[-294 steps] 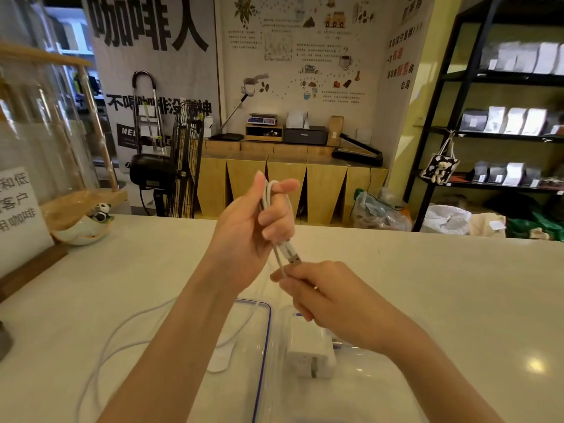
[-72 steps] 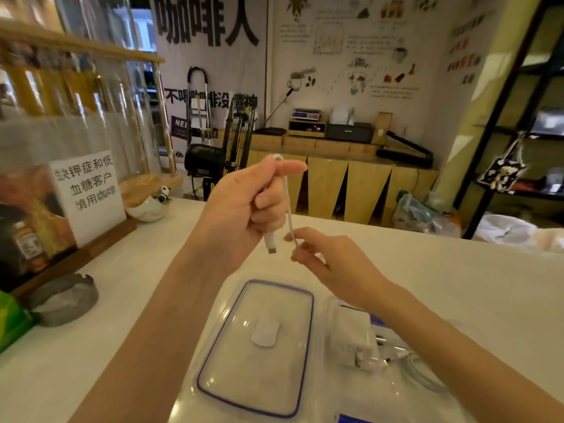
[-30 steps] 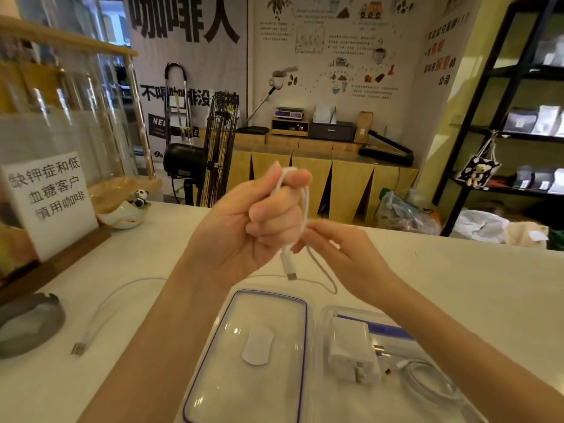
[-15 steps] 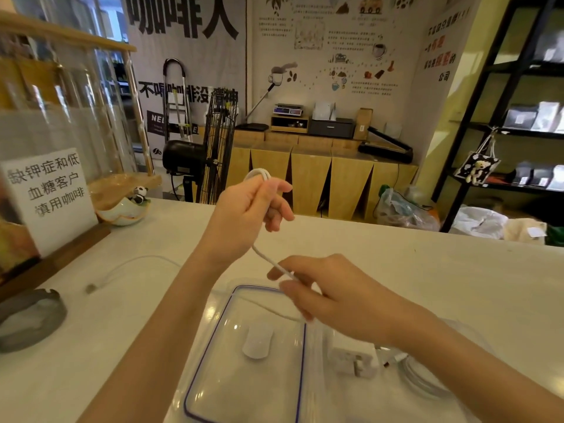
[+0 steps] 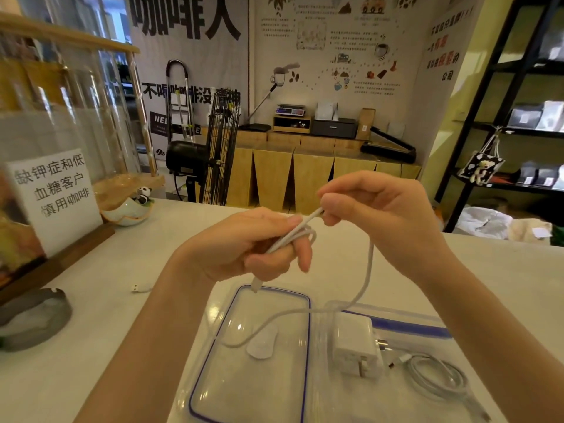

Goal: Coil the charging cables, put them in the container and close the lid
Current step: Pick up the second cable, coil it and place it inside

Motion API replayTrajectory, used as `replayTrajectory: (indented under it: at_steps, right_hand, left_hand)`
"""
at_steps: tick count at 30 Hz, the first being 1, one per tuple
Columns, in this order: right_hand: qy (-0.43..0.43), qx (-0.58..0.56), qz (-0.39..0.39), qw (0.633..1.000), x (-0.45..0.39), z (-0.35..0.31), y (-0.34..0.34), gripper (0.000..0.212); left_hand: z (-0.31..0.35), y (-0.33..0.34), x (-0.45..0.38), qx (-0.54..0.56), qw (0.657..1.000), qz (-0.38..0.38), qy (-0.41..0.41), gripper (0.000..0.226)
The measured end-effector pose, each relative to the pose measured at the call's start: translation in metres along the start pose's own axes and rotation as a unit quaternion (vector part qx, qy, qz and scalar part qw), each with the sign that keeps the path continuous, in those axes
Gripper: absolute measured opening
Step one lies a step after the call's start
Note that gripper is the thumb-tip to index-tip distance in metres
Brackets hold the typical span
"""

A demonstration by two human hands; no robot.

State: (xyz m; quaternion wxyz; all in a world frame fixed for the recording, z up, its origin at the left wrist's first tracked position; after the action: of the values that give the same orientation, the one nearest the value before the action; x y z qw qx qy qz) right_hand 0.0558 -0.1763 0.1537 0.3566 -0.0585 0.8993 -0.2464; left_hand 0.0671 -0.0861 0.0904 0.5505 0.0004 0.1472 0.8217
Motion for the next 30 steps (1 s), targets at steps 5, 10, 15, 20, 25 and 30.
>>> replayTrajectory:
  at_steps: [5,10,15,20,25,30]
  right_hand:
    - [0.076,-0.133,0.020,0.988,0.000,0.018,0.017,0.020]
    - [0.154,-0.131,-0.016,0.979,0.023,0.030,0.053,0.023]
    - [0.194,-0.109,-0.114,0.968,0.046,0.033,0.087,0.022]
    - [0.261,-0.220,-0.160,0.926,0.058,0.029,0.101,0.028]
    - [0.299,-0.236,-0.209,0.901,0.065,0.029,0.106,0.028]
    - [0.286,-0.196,-0.220,0.912,0.058,0.026,0.093,0.034]
  left_hand:
    - [0.017,0.025,-0.004,0.294,0.943,-0.149,0.055,0.042]
    - [0.034,0.005,-0.006,0.447,0.877,-0.045,0.169,0.035]
    - [0.035,-0.020,-0.005,0.452,0.856,0.038,0.248,0.042]
    - [0.025,-0.050,0.000,0.398,0.845,0.179,0.308,0.039]
    - [0.016,-0.063,0.004,0.403,0.822,0.250,0.315,0.039]
    - [0.023,-0.063,0.018,0.039,0.843,0.435,0.314,0.035]
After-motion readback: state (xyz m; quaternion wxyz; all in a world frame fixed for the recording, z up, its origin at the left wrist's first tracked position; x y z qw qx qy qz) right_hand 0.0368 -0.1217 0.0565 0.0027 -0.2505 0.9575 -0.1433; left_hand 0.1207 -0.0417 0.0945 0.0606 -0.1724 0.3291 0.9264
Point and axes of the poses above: each hand's wrist, its own x-axis away from the middle knuckle, its own y-axis out of the palm, z = x × y, the point moved 8 cm from there along -x, towards the middle knuckle, and after that the axes turned 13 degrees about x, right-handed, at the moved point
